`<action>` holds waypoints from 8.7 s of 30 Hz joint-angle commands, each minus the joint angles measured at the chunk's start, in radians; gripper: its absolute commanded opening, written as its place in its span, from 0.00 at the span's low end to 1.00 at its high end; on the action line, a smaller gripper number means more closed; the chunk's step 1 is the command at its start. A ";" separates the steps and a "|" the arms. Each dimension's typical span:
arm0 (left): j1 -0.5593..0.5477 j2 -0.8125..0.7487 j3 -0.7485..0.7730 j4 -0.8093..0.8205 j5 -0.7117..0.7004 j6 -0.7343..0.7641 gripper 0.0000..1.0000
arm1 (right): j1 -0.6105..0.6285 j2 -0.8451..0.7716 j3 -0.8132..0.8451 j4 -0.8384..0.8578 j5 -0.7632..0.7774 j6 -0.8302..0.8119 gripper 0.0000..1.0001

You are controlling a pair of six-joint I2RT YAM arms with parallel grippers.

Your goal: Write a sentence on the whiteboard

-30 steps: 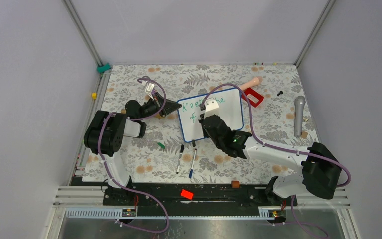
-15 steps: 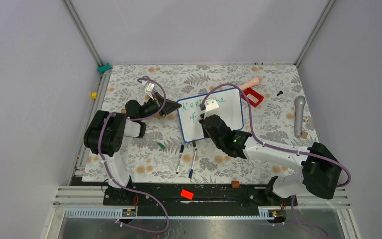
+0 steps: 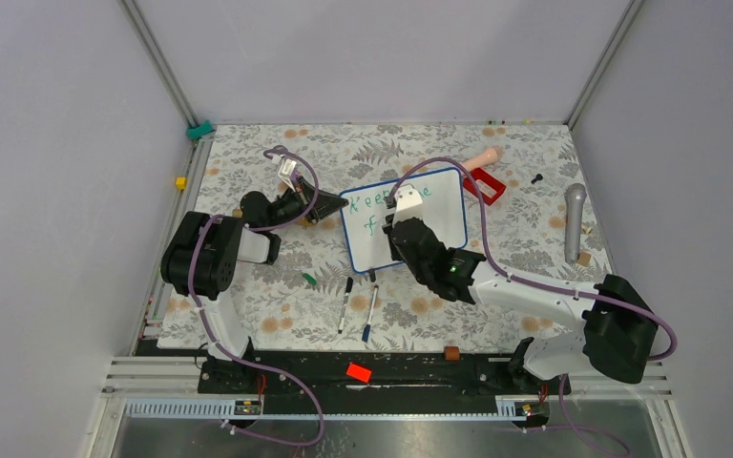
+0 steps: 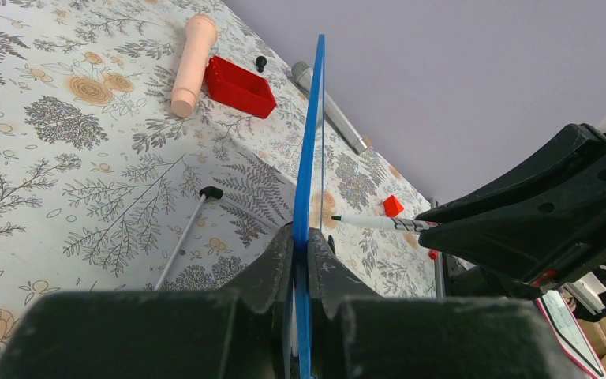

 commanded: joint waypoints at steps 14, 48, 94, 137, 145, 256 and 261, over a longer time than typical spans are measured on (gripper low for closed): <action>-0.013 0.004 0.021 0.044 0.047 0.044 0.00 | -0.007 0.019 0.042 -0.026 -0.010 0.012 0.00; -0.013 0.002 0.021 0.045 0.048 0.044 0.00 | -0.007 0.075 0.079 -0.056 -0.084 0.003 0.00; -0.013 0.002 0.020 0.045 0.049 0.045 0.00 | -0.025 0.118 0.170 -0.166 0.000 -0.036 0.00; -0.013 -0.004 0.017 0.045 0.047 0.047 0.00 | -0.033 0.061 0.077 -0.195 -0.040 0.028 0.00; -0.013 -0.005 0.015 0.045 0.048 0.047 0.00 | -0.033 -0.022 0.093 -0.196 -0.068 0.008 0.00; -0.012 -0.003 0.014 0.045 0.036 0.050 0.00 | -0.079 0.000 0.093 -0.164 -0.137 -0.082 0.00; -0.012 0.000 0.014 0.045 0.037 0.050 0.00 | -0.079 0.019 0.103 -0.164 -0.137 -0.082 0.00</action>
